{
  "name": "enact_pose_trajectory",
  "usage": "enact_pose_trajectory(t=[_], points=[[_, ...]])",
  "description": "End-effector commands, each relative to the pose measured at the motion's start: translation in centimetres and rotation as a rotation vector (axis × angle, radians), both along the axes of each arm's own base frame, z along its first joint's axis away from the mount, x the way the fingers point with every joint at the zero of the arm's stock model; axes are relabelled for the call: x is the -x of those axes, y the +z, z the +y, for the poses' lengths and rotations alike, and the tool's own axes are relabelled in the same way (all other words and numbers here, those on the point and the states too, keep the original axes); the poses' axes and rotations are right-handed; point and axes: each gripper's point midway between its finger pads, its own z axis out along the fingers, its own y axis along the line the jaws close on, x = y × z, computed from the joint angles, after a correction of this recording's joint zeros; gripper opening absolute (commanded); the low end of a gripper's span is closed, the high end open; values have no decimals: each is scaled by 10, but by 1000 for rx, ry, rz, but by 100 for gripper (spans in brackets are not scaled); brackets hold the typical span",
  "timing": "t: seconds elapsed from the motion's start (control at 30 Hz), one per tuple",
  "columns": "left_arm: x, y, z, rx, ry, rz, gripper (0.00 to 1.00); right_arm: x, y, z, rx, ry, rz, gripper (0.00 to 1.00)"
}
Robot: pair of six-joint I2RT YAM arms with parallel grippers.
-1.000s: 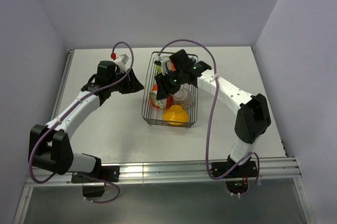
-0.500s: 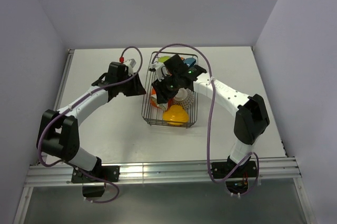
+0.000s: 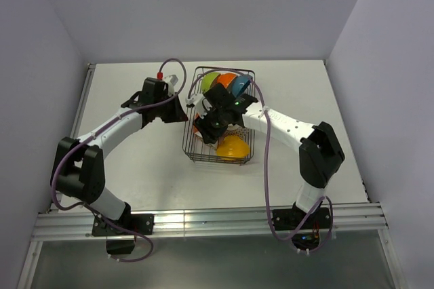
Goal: Load the bowls into the dish rack
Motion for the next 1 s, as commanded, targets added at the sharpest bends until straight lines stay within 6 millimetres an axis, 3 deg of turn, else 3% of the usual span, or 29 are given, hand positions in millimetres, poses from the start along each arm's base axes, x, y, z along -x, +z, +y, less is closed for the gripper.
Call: enact_pose_trajectory(t=[0.0,0.13,0.73,0.87,0.97], points=[[-12,3,3,-18,22,-16,9,3,0,-3,37,25,-62,0],[-13,5,3,-18,24,-23,8,3,-8,-1,63,25,-91,0],[-12,1,5,-28,24,-28,7,-1,-14,5,121,30,-186,1],[-11,-1,6,-36,24,-24,7,6,-19,9,139,60,-185,19],[-11,-2,7,-39,26,-24,8,7,-18,11,149,73,-191,27]])
